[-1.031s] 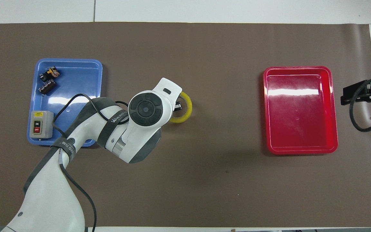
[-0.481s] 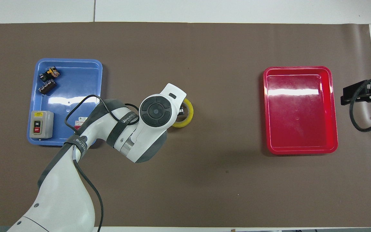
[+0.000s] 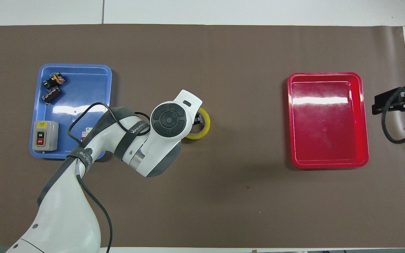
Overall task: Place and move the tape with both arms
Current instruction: 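Carry the yellow tape with the left gripper to the table center, then release the tape on the table and withdraw the left gripper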
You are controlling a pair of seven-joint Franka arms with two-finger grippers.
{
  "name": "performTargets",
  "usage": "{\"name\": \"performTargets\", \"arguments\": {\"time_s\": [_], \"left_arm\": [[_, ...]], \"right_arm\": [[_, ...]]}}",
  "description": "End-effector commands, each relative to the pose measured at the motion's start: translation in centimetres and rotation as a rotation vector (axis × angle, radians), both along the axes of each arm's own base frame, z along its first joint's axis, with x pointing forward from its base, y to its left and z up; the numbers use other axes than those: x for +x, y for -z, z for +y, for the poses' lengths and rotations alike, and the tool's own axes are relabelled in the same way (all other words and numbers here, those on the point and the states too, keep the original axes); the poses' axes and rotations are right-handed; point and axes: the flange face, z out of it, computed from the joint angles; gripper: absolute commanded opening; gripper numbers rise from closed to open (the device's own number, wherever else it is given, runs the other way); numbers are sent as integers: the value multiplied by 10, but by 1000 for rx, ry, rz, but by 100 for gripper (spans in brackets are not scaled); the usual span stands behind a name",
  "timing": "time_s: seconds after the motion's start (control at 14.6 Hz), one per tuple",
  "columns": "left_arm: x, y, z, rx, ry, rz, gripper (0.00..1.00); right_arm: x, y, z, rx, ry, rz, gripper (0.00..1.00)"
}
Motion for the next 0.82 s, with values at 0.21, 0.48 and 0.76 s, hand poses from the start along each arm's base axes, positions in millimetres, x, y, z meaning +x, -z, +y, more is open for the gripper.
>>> {"name": "performTargets", "arguments": {"time_s": [0.21, 0.48, 0.76], "left_arm": [[25, -56, 67, 36, -5, -32, 100], [54, -93, 137, 37, -12, -51, 100], [73, -136, 215, -20, 22, -28, 100]], "right_arm": [[2, -4, 1, 17, 4, -34, 100], [3, -2, 1, 17, -66, -40, 100], [0, -1, 2, 11, -87, -21, 100]]}}
